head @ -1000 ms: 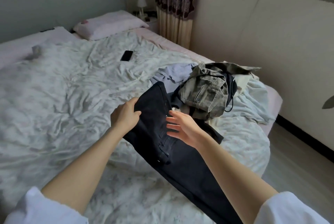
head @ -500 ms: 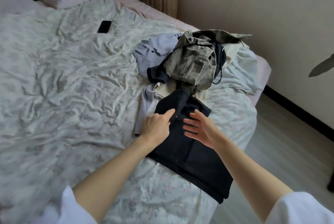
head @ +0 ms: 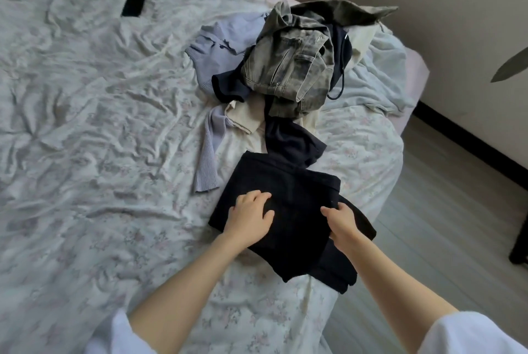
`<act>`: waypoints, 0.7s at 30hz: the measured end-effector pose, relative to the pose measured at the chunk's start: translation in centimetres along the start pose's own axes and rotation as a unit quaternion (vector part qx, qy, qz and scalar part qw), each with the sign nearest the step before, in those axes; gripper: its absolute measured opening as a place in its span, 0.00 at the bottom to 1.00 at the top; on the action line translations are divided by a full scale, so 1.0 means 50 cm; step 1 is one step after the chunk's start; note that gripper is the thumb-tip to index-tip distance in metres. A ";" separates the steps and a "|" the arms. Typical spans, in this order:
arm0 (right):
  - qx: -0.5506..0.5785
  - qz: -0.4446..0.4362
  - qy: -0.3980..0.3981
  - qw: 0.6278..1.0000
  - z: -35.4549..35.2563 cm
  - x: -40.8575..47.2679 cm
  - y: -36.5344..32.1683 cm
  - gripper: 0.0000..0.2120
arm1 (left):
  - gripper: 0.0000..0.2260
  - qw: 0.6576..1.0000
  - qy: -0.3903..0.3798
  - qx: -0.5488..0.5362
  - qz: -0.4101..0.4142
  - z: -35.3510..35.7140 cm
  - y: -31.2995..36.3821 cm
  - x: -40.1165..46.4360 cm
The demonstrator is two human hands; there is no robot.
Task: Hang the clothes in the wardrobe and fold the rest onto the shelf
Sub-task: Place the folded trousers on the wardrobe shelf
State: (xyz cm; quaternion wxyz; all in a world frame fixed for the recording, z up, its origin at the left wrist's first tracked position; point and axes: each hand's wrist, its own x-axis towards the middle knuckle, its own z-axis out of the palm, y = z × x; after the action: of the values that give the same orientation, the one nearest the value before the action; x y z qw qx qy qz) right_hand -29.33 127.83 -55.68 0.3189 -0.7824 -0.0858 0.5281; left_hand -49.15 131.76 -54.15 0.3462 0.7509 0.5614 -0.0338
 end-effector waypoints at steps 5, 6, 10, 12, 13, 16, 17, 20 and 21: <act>0.020 -0.010 0.042 0.999 0.000 0.028 0.040 0.11 | 0.30 0.985 -0.013 -0.040 -0.169 0.006 -0.101 0.031; 0.014 -0.019 0.058 0.998 0.004 0.030 0.041 0.12 | 0.31 0.981 -0.019 -0.059 -0.182 0.006 -0.118 0.037; -0.058 -0.018 0.100 0.993 0.016 0.038 0.049 0.22 | 0.32 0.959 -0.042 -0.202 -0.197 0.012 -0.156 0.060; -0.137 -0.013 0.113 0.984 0.020 0.040 0.057 0.29 | 0.31 0.954 -0.034 -0.224 -0.195 0.016 -0.156 0.070; -0.188 -0.023 0.123 0.974 0.022 0.038 0.060 0.30 | 0.30 0.952 -0.024 -0.231 -0.197 0.018 -0.156 0.075; -0.267 -0.078 0.103 0.955 0.033 0.033 0.062 0.27 | 0.29 0.923 -0.020 -0.316 -0.219 0.011 -0.159 0.091; -0.270 -0.085 0.077 0.956 0.039 0.032 0.063 0.25 | 0.29 0.903 -0.034 -0.363 -0.228 0.006 -0.159 0.094; -0.260 -0.071 0.019 0.963 0.056 0.028 0.054 0.23 | 0.26 0.878 -0.075 -0.414 -0.228 -0.011 -0.148 0.097; -0.246 -0.064 0.008 0.967 0.061 0.026 0.047 0.23 | 0.25 0.882 -0.072 -0.409 -0.224 -0.017 -0.138 0.097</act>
State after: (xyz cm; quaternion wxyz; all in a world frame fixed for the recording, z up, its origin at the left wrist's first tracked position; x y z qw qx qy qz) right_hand -31.92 127.88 -58.80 0.1503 -0.8338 -0.2603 0.4631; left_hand -53.65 137.08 -58.98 0.6453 0.3925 0.6519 0.0681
